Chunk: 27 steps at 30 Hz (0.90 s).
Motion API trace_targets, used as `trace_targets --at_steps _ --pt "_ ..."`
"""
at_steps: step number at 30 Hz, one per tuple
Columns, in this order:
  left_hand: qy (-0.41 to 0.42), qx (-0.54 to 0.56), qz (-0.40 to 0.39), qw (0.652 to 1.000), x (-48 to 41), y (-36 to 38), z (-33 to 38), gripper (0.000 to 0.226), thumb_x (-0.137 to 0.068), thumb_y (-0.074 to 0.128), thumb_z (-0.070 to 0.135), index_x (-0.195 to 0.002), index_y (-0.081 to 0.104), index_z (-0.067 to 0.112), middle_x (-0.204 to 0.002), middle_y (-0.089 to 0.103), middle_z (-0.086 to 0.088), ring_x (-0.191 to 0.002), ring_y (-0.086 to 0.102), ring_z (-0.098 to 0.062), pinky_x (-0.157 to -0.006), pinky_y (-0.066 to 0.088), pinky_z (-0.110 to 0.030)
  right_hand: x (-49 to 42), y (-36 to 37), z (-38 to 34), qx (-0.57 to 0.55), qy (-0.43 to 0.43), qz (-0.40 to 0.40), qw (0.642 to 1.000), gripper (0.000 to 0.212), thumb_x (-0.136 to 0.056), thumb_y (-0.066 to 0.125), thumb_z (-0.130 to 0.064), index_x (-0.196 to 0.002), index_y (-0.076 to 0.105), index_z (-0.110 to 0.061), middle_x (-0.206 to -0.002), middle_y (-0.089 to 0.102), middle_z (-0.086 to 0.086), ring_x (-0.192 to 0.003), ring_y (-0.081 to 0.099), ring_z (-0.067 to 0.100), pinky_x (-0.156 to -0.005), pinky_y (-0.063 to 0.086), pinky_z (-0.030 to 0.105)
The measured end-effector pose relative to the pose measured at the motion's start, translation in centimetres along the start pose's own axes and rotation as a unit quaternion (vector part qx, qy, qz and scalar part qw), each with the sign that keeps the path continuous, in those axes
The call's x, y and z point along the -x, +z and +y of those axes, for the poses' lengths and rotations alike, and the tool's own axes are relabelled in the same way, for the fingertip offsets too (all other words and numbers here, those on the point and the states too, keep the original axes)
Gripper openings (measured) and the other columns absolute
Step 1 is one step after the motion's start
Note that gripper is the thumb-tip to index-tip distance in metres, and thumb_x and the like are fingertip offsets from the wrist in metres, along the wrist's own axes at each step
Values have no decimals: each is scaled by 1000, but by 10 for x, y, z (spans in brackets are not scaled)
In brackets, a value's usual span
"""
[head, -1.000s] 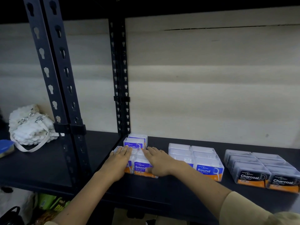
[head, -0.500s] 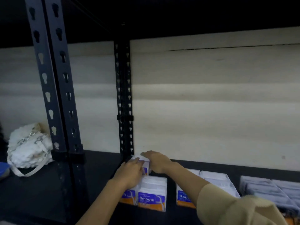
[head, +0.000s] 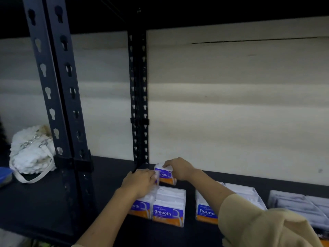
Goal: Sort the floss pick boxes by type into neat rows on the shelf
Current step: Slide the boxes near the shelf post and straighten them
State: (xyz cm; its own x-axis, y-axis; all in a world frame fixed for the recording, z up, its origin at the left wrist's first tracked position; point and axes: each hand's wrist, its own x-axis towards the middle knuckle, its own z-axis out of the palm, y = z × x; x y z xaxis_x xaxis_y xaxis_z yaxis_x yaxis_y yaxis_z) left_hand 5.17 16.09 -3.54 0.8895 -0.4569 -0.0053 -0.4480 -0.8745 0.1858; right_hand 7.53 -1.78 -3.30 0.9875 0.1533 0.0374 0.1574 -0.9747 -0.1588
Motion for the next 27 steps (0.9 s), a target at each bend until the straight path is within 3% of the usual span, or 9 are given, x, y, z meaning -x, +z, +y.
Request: trace_targets --at_steps 7,12,17,24,27 --pt "-28 30 8 999 -3 1 -5 41 -101 24 37 -133 47 26 -139 50 0 -123 49 -21 -106 37 -41 22 -9 6 -17 -28 -10 999 48 -81 64 -4 -127 55 -14 -135 55 8 -123 50 24 -98 42 33" --pt "-40 58 -2 998 -3 -1 -5 42 -100 26 41 -135 46 32 -139 52 1 -119 52 -20 -101 43 -40 38 -12 3 -40 -39 -31 998 49 -82 63 -1 -127 55 -18 -138 52 4 -125 47 22 -101 41 33" --pt "-37 42 -29 998 0 -13 -1 45 -98 25 50 -125 54 28 -130 57 -2 -114 54 -21 -97 45 -41 49 -16 -1 -50 -40 -53 997 51 -81 62 0 -127 55 -21 -139 51 2 -126 46 23 -103 42 36" --pt "-25 33 -59 997 4 -28 5 46 -99 26 49 -118 56 19 -125 57 -6 -111 54 -20 -96 45 -39 59 -20 -6 -77 -26 -84 993 44 -87 57 -5 -128 55 -21 -142 48 2 -130 43 22 -106 38 36" --pt "-23 44 -66 997 1 -29 0 45 -99 27 49 -124 54 23 -133 54 -4 -119 50 -22 -104 40 -44 70 -19 -14 -95 -30 -82 992 41 -93 52 -24 -134 48 -22 -144 45 1 -132 41 21 -109 33 36"
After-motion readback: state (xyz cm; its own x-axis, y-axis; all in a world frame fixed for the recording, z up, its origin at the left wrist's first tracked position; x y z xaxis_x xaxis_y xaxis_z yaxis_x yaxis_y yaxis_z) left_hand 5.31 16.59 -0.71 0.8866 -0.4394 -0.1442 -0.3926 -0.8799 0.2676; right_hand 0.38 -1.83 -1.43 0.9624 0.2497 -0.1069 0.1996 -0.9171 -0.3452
